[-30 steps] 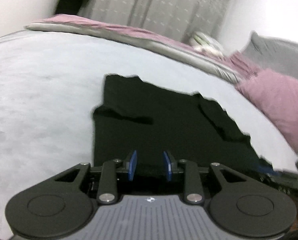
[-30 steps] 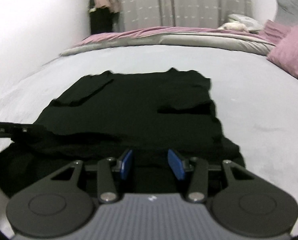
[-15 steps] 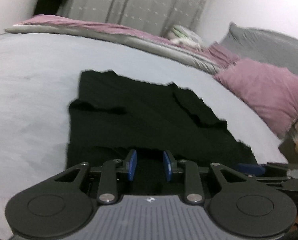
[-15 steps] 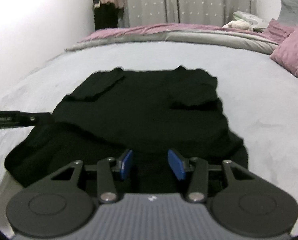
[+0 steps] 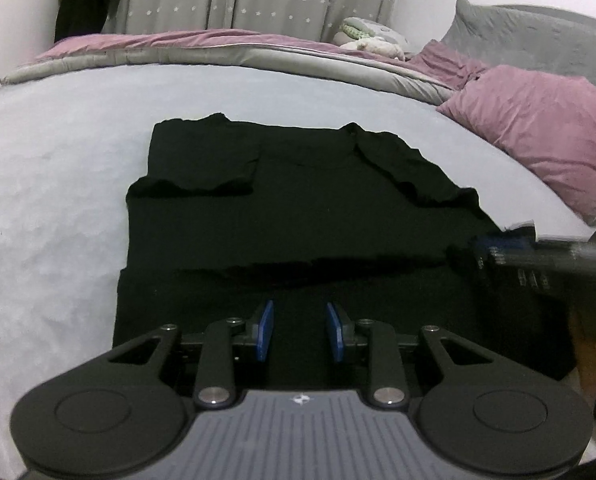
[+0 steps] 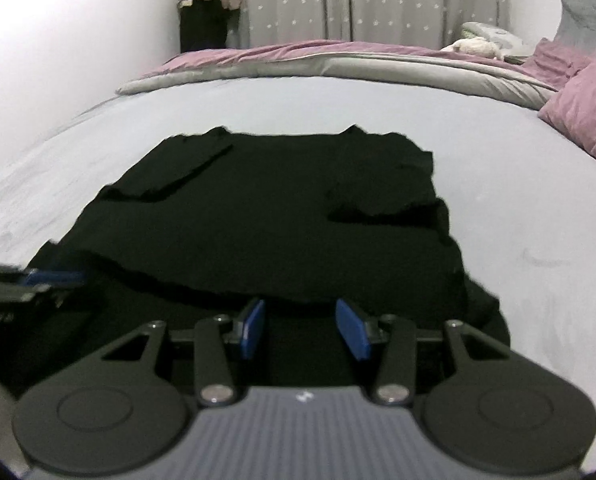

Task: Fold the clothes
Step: 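Open both grippers, release the hem and pull back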

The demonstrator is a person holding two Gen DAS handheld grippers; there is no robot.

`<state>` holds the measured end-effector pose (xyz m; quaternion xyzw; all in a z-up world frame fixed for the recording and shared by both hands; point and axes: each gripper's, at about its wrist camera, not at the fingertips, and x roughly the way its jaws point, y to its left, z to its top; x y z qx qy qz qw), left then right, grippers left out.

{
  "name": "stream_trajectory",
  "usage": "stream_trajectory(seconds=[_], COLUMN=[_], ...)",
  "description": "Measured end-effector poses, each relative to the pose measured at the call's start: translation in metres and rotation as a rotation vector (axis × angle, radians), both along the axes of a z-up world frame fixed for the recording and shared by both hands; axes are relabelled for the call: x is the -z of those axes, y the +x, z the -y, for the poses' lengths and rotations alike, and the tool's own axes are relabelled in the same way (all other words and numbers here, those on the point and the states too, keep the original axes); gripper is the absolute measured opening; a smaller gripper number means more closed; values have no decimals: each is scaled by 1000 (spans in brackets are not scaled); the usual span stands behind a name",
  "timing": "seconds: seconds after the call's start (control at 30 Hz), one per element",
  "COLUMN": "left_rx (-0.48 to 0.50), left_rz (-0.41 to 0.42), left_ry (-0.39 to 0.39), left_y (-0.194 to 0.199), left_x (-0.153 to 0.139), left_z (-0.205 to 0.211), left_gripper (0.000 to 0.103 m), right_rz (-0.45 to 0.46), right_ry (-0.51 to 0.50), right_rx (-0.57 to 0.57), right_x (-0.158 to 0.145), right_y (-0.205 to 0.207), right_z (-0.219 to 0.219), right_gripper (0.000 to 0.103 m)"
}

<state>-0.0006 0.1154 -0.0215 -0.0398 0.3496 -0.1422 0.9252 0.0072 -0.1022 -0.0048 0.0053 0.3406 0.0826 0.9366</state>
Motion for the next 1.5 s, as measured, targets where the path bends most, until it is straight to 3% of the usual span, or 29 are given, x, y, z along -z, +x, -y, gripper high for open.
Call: stream_trajectory(seconds=[0.2,0.47,0.73,1.03,1.17,1.2,1.33,1.43,1.5], left_rx=[-5,-10,-30,-68,-89,-105,-132,-99,-96], left_rz=[8,6,-14,4,39,46,66,74,47], left_ry=[22,29,63,82,150,164,79,67,104], left_y=[2,3,5,13,15,15,12,10,11], left_x=[0,0,-5,-2,-3,-4,-12,-13,-5], left_z=[3,3,4,-5,-14,-19,-39,-39,-36], left_gripper=[28,28,29,29,29,29,29,29,29], right_rz=[35,5,-39,-37,-17,-13,-1,27,37], right_ry=[21,13,7,-10,-11,-2,31,13,-13], right_rx=[52,3,50,64,88,91,94,75,68], right_x=[-11,-21,-14,-1,3,2,-2,-10,-11], right_y=[27,-11,-36,-3,10,10,4,-3,-3], right_z=[9,9,35,50,63,67,79,72,68], right_gripper=[42,42,42,42,41,36,37,39,39])
